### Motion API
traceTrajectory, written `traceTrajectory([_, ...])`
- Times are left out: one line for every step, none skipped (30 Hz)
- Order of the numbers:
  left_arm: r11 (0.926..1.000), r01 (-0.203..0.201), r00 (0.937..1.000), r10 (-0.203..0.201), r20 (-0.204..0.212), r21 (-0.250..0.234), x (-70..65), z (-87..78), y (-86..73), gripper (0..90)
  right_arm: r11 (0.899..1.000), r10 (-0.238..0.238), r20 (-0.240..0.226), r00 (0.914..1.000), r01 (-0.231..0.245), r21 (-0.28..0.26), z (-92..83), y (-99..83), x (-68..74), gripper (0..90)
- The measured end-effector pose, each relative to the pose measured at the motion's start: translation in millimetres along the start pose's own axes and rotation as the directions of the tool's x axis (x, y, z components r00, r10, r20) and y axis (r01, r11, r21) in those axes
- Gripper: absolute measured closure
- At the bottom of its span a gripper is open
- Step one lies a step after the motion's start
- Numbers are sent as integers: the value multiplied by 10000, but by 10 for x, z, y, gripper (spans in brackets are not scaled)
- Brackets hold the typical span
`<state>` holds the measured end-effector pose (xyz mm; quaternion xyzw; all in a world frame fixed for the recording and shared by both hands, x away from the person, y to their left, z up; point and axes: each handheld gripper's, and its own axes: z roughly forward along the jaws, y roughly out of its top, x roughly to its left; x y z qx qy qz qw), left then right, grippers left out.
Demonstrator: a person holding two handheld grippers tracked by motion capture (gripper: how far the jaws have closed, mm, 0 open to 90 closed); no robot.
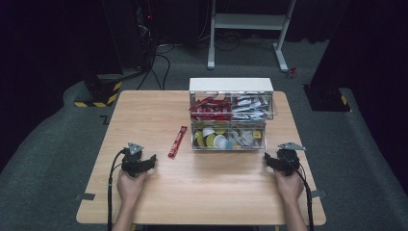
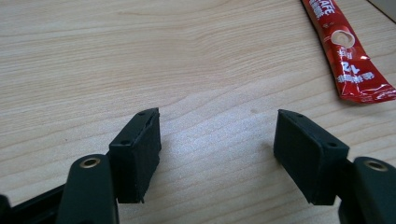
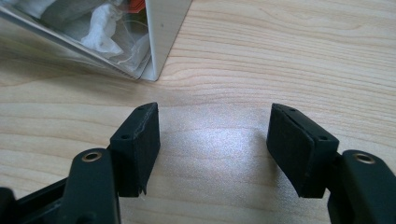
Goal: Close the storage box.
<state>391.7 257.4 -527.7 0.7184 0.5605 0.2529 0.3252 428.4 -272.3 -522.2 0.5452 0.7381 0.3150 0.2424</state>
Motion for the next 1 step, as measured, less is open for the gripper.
traceTrajectory([10000,-3,10000,3,-5,1,-1,0,0,324,10000,-5,-8,10000,5,2,0,0,0,344])
